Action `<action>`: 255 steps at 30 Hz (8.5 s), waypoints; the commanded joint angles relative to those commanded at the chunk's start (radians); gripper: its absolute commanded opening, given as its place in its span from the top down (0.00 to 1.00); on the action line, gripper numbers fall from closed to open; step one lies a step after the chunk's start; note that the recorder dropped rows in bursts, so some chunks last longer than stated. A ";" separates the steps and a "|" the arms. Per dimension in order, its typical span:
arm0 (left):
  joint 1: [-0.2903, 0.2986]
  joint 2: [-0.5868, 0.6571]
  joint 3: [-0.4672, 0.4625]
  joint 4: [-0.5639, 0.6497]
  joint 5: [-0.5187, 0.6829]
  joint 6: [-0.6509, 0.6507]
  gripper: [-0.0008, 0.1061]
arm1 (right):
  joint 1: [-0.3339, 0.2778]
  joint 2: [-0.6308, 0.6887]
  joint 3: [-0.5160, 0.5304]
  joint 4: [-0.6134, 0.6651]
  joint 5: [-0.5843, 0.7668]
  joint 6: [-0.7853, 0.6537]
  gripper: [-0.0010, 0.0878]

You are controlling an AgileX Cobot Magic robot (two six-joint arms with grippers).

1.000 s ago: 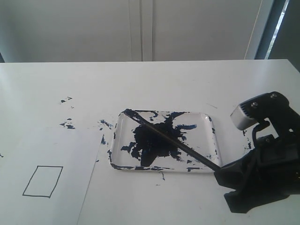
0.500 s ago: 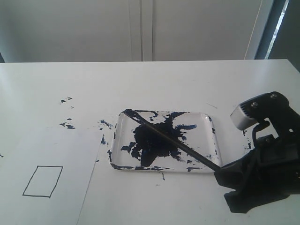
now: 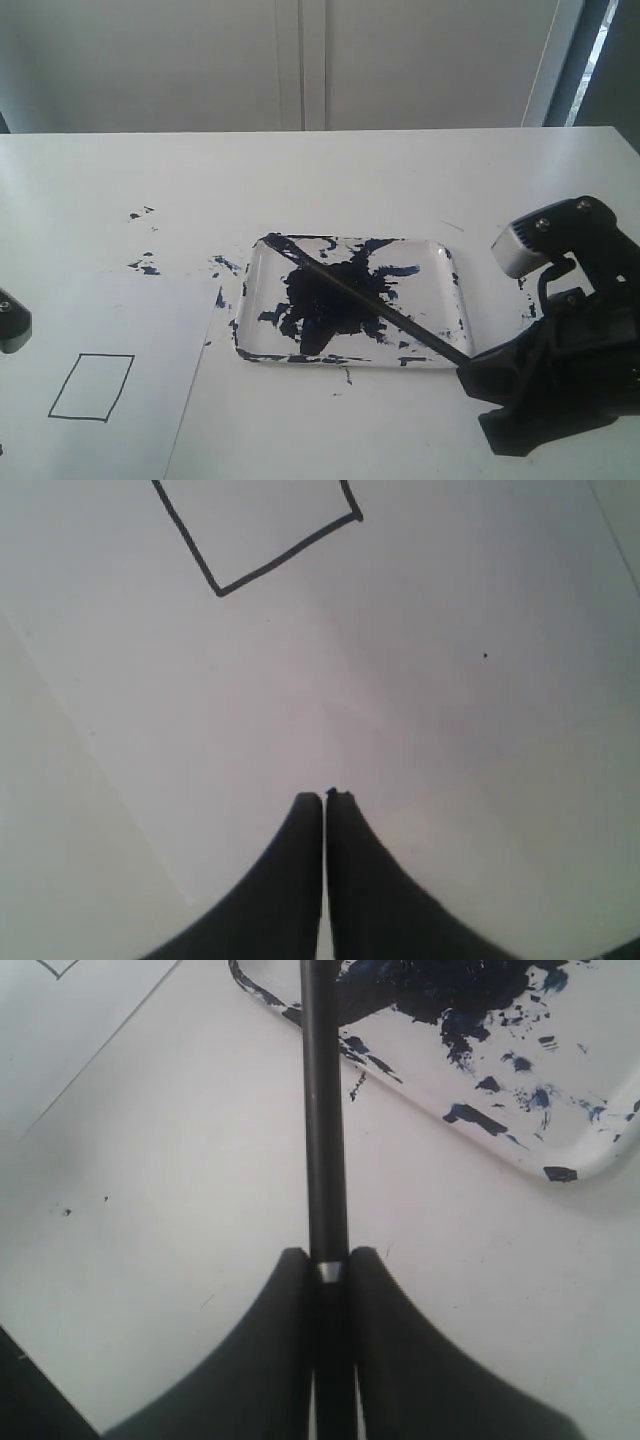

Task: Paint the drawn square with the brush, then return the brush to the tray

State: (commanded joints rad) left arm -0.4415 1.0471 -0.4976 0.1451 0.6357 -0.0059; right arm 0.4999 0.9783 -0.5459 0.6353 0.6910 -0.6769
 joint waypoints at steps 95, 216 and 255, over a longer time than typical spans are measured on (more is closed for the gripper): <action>0.000 0.168 0.216 0.199 -0.419 -0.495 0.46 | 0.168 0.410 -0.222 0.153 0.011 -0.524 0.99; 0.175 0.163 0.100 0.503 -0.227 -0.767 0.59 | 0.168 0.410 -0.222 0.149 0.027 -0.520 0.99; 0.360 0.365 0.117 0.383 -0.516 -0.829 0.49 | 0.168 0.410 -0.222 0.153 0.035 -0.520 0.99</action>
State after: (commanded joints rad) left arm -0.0813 1.4125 -0.3811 0.5281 0.1197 -0.8353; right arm 0.6678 1.3879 -0.7675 0.7886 0.7265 -1.1965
